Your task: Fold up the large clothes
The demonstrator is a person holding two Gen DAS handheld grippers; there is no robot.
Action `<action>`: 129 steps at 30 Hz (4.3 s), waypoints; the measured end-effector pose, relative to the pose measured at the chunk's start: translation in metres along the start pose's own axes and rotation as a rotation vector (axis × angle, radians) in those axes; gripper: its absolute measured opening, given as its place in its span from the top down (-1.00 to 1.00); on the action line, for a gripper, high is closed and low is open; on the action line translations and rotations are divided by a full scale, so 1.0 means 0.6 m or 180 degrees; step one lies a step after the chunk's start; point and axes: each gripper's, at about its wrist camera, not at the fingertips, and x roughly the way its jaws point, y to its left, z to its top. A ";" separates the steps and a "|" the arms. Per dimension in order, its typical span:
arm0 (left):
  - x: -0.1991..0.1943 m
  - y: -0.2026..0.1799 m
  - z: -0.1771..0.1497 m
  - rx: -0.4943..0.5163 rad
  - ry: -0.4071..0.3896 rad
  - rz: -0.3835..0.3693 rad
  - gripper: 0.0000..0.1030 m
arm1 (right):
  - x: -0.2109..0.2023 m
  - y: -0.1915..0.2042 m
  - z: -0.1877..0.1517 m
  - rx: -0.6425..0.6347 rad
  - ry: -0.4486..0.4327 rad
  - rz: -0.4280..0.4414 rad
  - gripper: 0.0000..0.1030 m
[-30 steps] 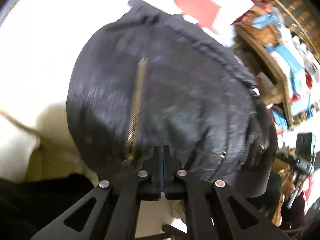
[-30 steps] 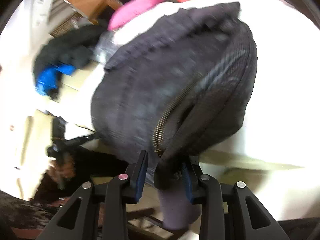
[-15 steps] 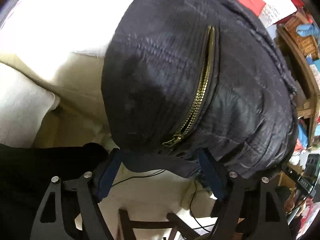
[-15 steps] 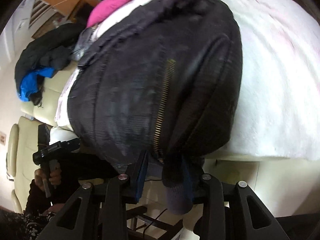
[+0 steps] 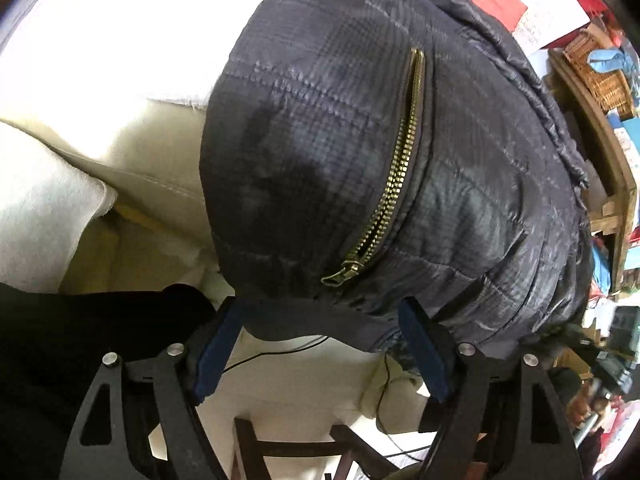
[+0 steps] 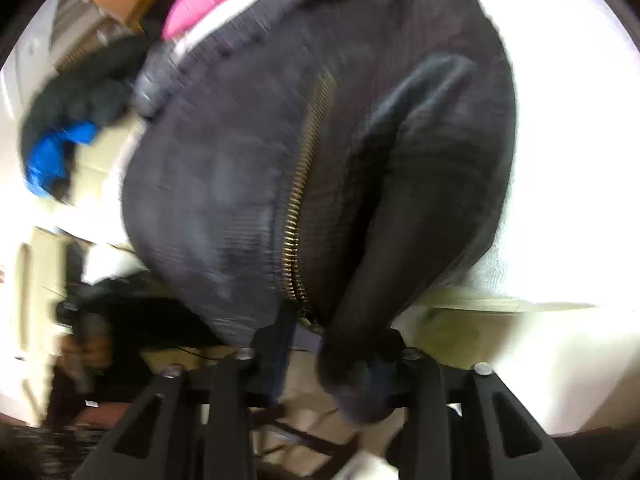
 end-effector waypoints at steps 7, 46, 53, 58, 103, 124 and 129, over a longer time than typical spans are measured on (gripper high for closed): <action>-0.005 0.006 0.006 -0.0025 -0.0049 0.0002 -0.56 | -0.074 0.083 0.051 -0.0300 -0.0554 0.0502 0.43; 0.055 0.012 0.019 0.0190 -0.0218 -0.0238 -0.11 | 0.067 -0.033 -0.012 -0.0532 0.0430 -0.0504 -0.07; 0.063 0.005 0.011 0.0194 -0.0130 -0.0283 -0.14 | 0.039 0.028 -0.023 -0.0753 0.0314 -0.0076 -0.02; 0.090 -0.008 0.010 0.0225 0.0118 -0.0258 -0.40 | 0.101 -0.013 -0.003 -0.0268 0.0513 -0.0248 -0.40; 0.001 0.020 0.008 -0.0109 -0.0097 0.0008 -0.68 | 0.063 0.108 0.027 -0.0439 -0.0043 0.0261 0.45; 0.089 0.004 -0.008 0.0105 0.0061 -0.0127 0.57 | 0.086 0.072 0.011 -0.0228 0.0217 -0.0095 -0.62; 0.080 0.018 -0.015 0.0090 0.0087 -0.0230 0.64 | 0.129 0.063 -0.019 -0.0445 0.0433 -0.0491 -0.67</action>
